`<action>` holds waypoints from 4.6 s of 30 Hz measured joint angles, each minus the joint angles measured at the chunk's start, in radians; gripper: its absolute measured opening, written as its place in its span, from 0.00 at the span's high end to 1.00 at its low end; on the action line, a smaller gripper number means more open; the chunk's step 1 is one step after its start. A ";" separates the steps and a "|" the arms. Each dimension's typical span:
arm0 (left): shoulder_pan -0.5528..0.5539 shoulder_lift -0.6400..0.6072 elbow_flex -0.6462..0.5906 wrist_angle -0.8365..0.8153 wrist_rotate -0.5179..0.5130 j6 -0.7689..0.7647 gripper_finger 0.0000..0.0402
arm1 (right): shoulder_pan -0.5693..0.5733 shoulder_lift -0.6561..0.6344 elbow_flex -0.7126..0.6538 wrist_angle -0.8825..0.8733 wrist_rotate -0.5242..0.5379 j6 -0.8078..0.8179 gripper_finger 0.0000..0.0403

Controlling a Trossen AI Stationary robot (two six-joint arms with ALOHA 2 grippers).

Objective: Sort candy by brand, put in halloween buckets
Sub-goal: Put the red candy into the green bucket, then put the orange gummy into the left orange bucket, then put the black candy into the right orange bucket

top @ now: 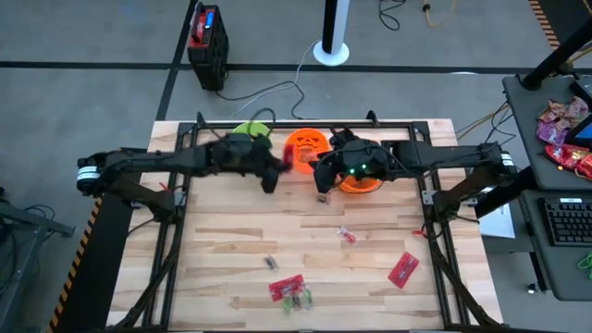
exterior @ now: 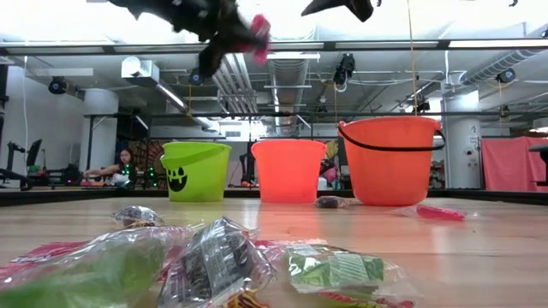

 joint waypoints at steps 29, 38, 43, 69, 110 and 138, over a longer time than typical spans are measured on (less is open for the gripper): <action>0.563 0.298 0.334 -0.836 0.026 0.424 0.80 | 0.216 0.011 -0.065 -0.553 -0.344 0.401 0.51; 0.492 0.209 0.402 -0.850 0.035 0.423 0.76 | 0.356 0.012 -0.388 -0.358 -0.375 0.590 0.51; 0.384 0.105 0.392 -0.820 0.035 0.417 0.76 | 0.336 0.024 -0.571 -0.091 -0.349 0.590 0.51; 0.009 -0.054 0.247 -0.903 0.027 0.263 0.76 | 0.259 0.173 -0.637 0.094 -0.385 0.283 0.95; -0.517 0.186 -0.133 -0.333 0.028 0.362 0.46 | -0.477 0.316 0.237 -0.343 -0.603 -0.327 0.60; -0.559 0.457 -0.120 -0.080 0.044 0.324 0.98 | -0.327 0.122 0.231 -0.543 -0.343 -0.329 0.60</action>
